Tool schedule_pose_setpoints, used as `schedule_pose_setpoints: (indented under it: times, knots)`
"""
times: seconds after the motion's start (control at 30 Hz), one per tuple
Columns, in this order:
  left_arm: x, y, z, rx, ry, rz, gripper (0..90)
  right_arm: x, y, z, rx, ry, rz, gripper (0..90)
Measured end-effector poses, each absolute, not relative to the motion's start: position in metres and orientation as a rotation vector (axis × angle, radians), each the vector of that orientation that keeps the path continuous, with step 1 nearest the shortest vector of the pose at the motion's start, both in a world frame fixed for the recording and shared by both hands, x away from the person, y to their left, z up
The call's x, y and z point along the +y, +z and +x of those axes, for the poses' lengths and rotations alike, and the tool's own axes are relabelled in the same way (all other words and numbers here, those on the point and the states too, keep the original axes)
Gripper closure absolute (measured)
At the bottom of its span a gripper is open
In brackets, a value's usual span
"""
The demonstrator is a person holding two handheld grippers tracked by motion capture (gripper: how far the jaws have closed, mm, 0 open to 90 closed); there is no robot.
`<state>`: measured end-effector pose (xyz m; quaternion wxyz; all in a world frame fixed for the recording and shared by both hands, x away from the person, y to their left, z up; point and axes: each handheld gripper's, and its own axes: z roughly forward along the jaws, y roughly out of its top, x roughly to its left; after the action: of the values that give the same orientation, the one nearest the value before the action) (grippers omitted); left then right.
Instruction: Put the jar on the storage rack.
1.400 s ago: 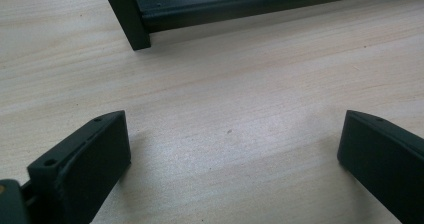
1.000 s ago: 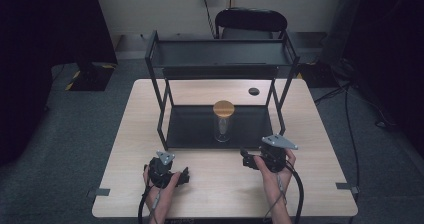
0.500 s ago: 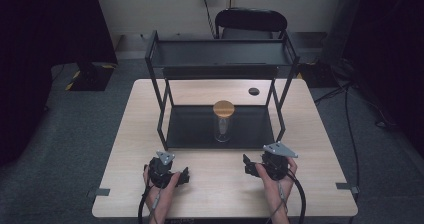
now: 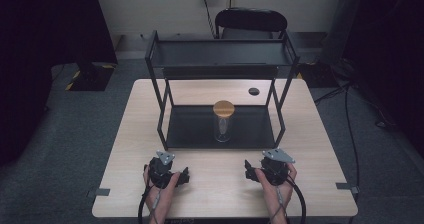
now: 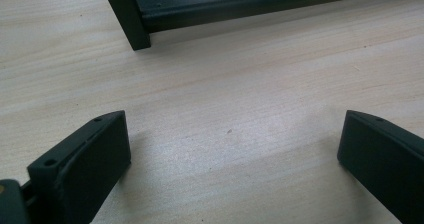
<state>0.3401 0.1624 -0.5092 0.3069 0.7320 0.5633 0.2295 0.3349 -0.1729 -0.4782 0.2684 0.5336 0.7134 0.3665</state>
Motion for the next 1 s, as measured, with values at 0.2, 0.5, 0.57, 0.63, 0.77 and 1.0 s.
schedule_pose_setpoints:
  times: [0.2, 0.5, 0.57, 0.63, 0.77, 1.0]
  knots:
    - [0.162, -0.509, 0.34, 1.49, 0.607, 1.937, 0.0, -0.173, -0.487, 0.333, 1.941, 0.947, 1.462, 2.7]
    - [0.162, -0.509, 0.34, 1.49, 0.607, 1.937, 0.0, -0.173, -0.496, 0.331, 1.954, 0.913, 1.475, 2.8]
    - [0.162, -0.509, 0.34, 1.49, 0.607, 1.937, 0.0, -0.172, -0.5, 0.331, 1.966, 0.901, 1.481, 2.8]
    - [0.162, -0.509, 0.34, 1.49, 0.607, 1.936, 0.0, -0.172, -0.502, 0.331, 1.968, 0.894, 1.488, 2.8]
    - [0.162, -0.509, 0.34, 1.49, 0.607, 1.936, 0.0, -0.172, -0.507, 0.334, 1.983, 0.872, 1.506, 2.9]
    - [0.162, -0.509, 0.34, 1.49, 0.607, 1.936, 0.0, -0.171, -0.508, 0.337, 2.004, 0.839, 1.535, 2.5]
